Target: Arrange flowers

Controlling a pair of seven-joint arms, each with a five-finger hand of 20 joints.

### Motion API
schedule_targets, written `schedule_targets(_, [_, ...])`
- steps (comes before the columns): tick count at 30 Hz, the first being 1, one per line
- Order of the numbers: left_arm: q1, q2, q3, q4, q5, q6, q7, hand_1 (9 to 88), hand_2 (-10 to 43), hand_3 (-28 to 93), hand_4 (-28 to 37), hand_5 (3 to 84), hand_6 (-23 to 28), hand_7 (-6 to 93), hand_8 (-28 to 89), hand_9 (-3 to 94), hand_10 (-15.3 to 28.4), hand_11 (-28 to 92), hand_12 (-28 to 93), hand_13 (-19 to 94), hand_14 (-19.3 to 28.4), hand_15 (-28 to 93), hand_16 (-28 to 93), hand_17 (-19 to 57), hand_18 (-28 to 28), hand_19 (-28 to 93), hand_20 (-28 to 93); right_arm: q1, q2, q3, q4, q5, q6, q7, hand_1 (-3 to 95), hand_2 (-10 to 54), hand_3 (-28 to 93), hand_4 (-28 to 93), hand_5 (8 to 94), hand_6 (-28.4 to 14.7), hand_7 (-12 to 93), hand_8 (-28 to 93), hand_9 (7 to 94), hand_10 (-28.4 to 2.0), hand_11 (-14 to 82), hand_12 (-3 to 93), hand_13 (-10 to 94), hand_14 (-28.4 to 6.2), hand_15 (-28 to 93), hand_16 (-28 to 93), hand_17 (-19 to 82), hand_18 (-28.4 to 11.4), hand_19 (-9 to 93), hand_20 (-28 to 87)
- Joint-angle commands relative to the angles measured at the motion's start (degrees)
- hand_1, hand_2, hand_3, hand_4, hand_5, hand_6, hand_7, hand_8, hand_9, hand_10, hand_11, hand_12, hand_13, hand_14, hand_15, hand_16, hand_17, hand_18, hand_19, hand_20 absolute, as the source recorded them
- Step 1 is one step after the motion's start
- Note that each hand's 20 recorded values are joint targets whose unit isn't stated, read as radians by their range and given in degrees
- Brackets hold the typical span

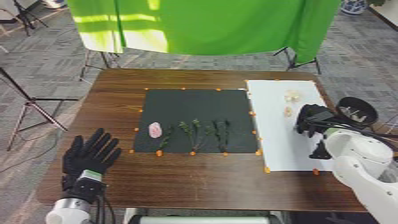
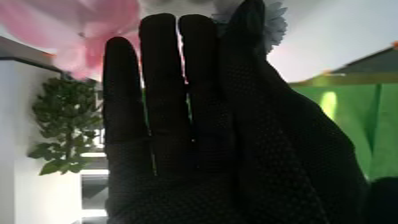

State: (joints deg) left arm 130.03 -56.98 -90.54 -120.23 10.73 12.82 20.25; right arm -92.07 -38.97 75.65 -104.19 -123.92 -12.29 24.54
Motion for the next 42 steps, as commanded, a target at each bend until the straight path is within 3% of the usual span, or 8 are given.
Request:
schedule_targets(1, [0.8, -0.57, 0.26, -0.18, -0.62, 0.26, -0.43, 22.3, 18.9, 68, -28.3, 37.9, 10.1, 9.5, -8, 28.0, 15.8, 22, 5, 20, 16.7, 33, -9, -7.6, 14.0, 32, 6, 1.6, 1.2, -0.1, -3.0, -1.0, 1.7, 0.0, 63.1, 1.3, 55, -28, 72.5, 5.3, 13, -2, 80.5, -6.1, 5.1, 20.8, 62, -6.1, 18, 25, 27, -13.9, 39, 24])
schedule_targets(11, [1.6, -0.51, -0.29, -0.44, -0.85, 0.49, -0.34, 22.3, 18.9, 68, -28.3, 37.8, 10.1, 9.4, -8, 28.0, 15.8, 22, 5, 20, 16.8, 33, -9, -7.7, 14.1, 33, 6, 4.2, 0.5, -0.9, -5.3, 0.8, 2.7, -0.3, 61.8, 1.4, 56, -28, 73.0, 5.1, 14, -2, 79.3, -6.1, 5.3, 19.7, 62, -6.7, 18, 24, 27, -14.3, 38, 26])
schedule_targets(20, [1.5, -0.24, -0.22, -0.27, -0.70, 0.59, -1.21, 22.3, 18.8, 68, -28.3, 37.9, 10.1, 9.5, -8, 28.0, 15.9, 22, 5, 20, 16.8, 33, -9, -7.8, 14.2, 33, 6, 18.0, -6.0, -12.0, -3.7, 3.8, 4.0, -1.6, 61.7, 1.3, 56, -28, 73.1, 5.1, 14, -2, 79.2, -6.2, 5.5, 19.4, 62, -6.9, 19, 23, 26, -14.5, 38, 26])
schedule_targets(22, [1.3, -0.22, -0.26, -0.12, -0.36, 0.50, -1.82, 22.3, 18.8, 68, -28.3, 37.9, 10.1, 9.4, -8, 28.0, 15.9, 22, 5, 20, 16.9, 33, -9, -7.8, 14.2, 33, 6, 21.8, -8.7, -15.7, -2.3, 3.9, 4.2, -2.3, 61.5, 1.3, 57, -28, 73.1, 5.0, 14, -2, 79.0, -6.3, 5.5, 19.3, 62, -7.0, 19, 23, 26, -14.5, 38, 26])
schedule_targets(24, [1.3, -0.07, 0.08, -0.17, -0.81, 0.84, -1.80, 22.3, 18.8, 68, -28.3, 37.9, 10.1, 9.3, -8, 28.1, 16.0, 22, 5, 20, 16.9, 33, -9, -7.8, 14.2, 33, 6, 25.3, -11.3, -19.1, -0.7, 3.6, 4.2, -3.2, 61.4, 1.2, 57, -28, 73.1, 5.0, 13, -2, 78.8, -6.4, 5.5, 19.2, 62, -7.0, 19, 23, 26, -14.5, 38, 26])
schedule_targets(33, [-0.8, -0.06, 1.43, 0.47, 0.24, 0.42, -3.44, 22.4, 18.9, 68, -28.3, 38.0, 10.2, 9.2, -8, 28.1, 15.9, 22, 6, 20, 16.9, 33, -9, -7.9, 14.2, 33, 6, 34.7, -22.1, -30.2, 7.8, 2.9, 2.0, -6.2, 61.3, 0.9, 57, -28, 73.1, 4.9, 13, -2, 78.6, -6.4, 5.5, 19.0, 62, -6.8, 19, 23, 27, -14.6, 38, 27])
schedule_targets(42, [-1.3, 0.78, 2.43, 0.32, 0.12, 1.13, -2.70, 22.5, 18.9, 67, -28.3, 38.2, 10.3, 9.2, -8, 28.5, 16.4, 22, 6, 20, 17.4, 34, -9, -8.1, 14.4, 33, 6, 38.5, -28.8, -36.0, 16.0, 0.4, -0.8, -7.0, 61.7, 1.1, 56, -28, 72.9, 5.3, 13, -2, 78.4, -6.0, 5.3, 19.1, 62, -6.5, 19, 23, 27, -14.5, 38, 27])
